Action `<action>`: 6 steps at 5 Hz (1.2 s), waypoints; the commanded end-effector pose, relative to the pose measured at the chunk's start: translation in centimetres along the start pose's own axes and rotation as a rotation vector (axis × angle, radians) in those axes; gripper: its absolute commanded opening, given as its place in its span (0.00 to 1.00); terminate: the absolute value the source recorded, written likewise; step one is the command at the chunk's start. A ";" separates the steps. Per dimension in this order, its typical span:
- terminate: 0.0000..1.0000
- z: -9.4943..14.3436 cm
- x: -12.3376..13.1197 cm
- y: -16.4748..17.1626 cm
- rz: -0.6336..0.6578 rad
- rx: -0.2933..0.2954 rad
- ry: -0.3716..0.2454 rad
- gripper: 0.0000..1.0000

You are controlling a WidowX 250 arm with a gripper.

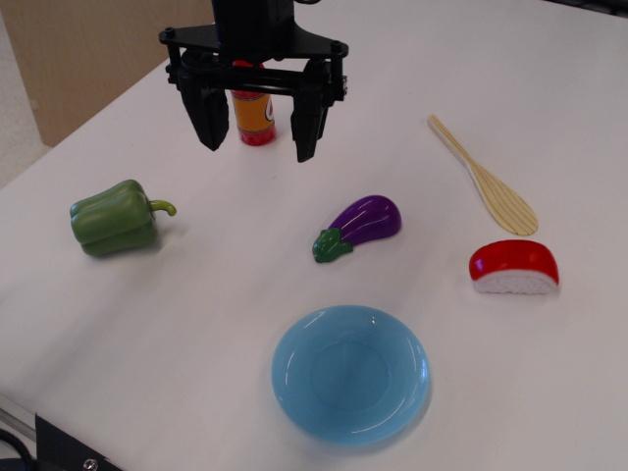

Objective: Put sushi on plate

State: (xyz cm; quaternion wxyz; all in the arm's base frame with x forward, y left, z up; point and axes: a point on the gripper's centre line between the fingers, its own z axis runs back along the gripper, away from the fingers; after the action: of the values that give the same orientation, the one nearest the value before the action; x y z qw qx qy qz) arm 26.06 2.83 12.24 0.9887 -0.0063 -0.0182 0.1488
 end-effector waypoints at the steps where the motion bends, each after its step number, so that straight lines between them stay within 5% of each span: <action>1: 0.00 0.0 0.0 0.0 0.000 0.000 0.000 1.00; 3: 0.00 -0.6 2.5 -7.1 -0.506 0.156 0.011 1.00; 4: 0.00 -1.1 2.6 -10.5 -0.755 0.133 -0.004 1.00; 6: 0.00 -3.5 2.1 -15.5 -1.251 -0.008 -0.004 1.00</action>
State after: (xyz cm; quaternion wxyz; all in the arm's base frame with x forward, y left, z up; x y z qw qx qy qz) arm 33.44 -11.02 7.09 0.8863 -0.0056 0.0076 -0.4630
